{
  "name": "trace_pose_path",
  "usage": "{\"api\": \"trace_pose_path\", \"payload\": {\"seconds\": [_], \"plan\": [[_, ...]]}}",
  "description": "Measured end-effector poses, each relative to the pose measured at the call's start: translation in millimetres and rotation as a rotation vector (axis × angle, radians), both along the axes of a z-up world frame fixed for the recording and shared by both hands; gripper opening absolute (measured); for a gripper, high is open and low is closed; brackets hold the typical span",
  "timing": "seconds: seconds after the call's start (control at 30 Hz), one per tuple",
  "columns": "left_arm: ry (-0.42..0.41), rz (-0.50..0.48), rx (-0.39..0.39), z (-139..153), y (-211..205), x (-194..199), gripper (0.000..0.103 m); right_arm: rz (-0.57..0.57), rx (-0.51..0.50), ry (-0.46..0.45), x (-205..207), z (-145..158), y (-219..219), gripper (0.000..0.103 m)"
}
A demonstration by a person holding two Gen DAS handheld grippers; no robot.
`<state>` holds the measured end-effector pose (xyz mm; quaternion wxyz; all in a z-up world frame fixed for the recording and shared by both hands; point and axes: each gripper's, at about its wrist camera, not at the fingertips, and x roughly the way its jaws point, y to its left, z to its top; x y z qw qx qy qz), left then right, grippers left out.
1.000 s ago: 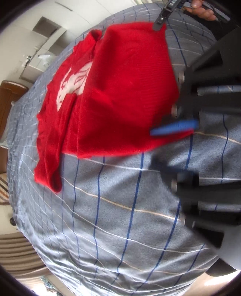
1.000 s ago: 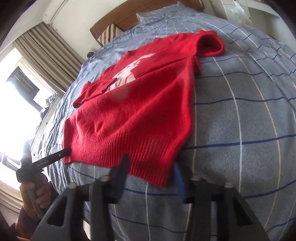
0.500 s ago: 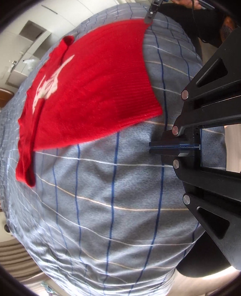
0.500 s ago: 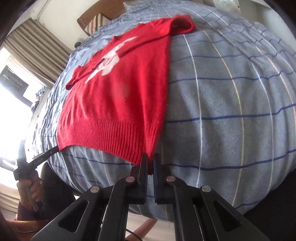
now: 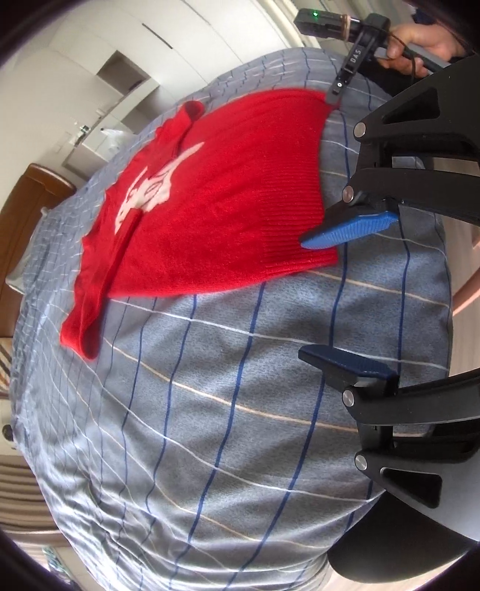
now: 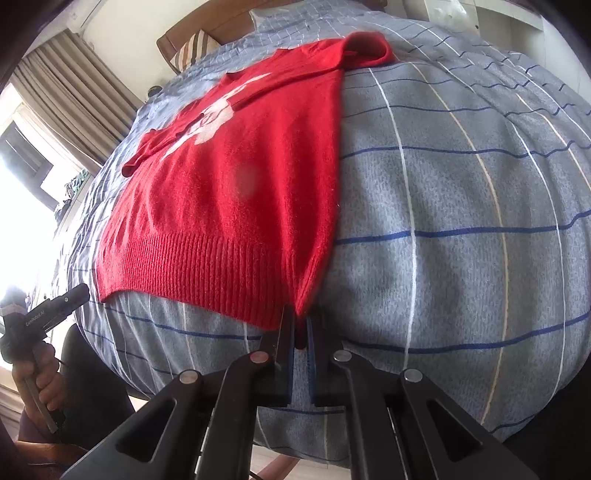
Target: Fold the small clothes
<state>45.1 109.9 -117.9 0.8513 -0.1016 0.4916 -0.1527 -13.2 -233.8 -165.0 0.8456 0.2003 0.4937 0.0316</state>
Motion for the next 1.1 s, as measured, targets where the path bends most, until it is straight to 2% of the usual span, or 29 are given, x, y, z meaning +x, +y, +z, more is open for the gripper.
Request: {"api": "trace_pose_path", "payload": {"seconds": [0.07,0.13,0.17,0.37,0.43,0.53,0.57,0.6,0.63,0.67,0.73,0.83,0.97,1.1], "plan": [[0.012,0.006,-0.021,-1.1,2.3,1.7,0.061,-0.001,0.020,-0.004,-1.6,1.0,-1.4,0.021],[0.021,0.011,-0.040,-2.0,5.8,0.6,0.061,0.003,0.032,-0.013,-5.8,3.0,-1.5,0.038],[0.024,0.013,-0.052,-2.7,7.4,0.8,0.062,0.006,0.033,-0.017,-8.2,4.3,-0.9,0.041],[0.067,0.024,-0.167,-6.9,13.7,4.2,0.064,0.006,0.069,-0.064,-22.7,16.3,-7.2,0.043],[0.063,0.001,-0.159,-6.9,4.0,6.5,0.064,0.008,0.092,-0.078,-22.0,19.7,-7.3,0.044],[0.053,-0.032,-0.104,-9.6,-13.7,11.1,0.063,0.017,0.116,-0.077,-14.5,20.2,-4.8,0.044],[0.063,-0.036,-0.096,-13.0,-18.2,13.0,0.052,0.018,0.133,-0.073,-11.1,18.2,-3.5,0.044],[0.083,-0.037,-0.095,-17.3,-21.9,15.3,0.031,0.019,0.151,-0.065,-6.6,14.7,-2.8,0.044],[0.099,-0.033,-0.096,-21.1,-24.5,16.6,0.020,0.012,0.163,-0.047,-2.9,9.9,-2.8,0.043],[0.107,-0.035,-0.096,-23.6,-26.0,16.5,0.004,0.002,0.166,-0.022,0.8,5.0,-3.2,0.041],[0.087,-0.031,-0.069,-22.2,-29.2,14.4,0.003,-0.028,0.147,0.007,2.8,-0.8,-6.2,0.004],[0.054,-0.029,0.002,-17.9,-34.2,9.2,0.002,-0.057,0.155,0.014,-0.8,-1.1,-12.4,0.003],[0.048,-0.036,0.080,-23.3,-38.4,7.7,0.002,-0.059,0.094,0.033,-2.3,2.6,-8.4,0.003],[0.036,-0.049,0.146,-27.1,-46.0,8.7,0.002,-0.068,0.055,0.043,5.4,-6.5,-3.0,0.003]]}}
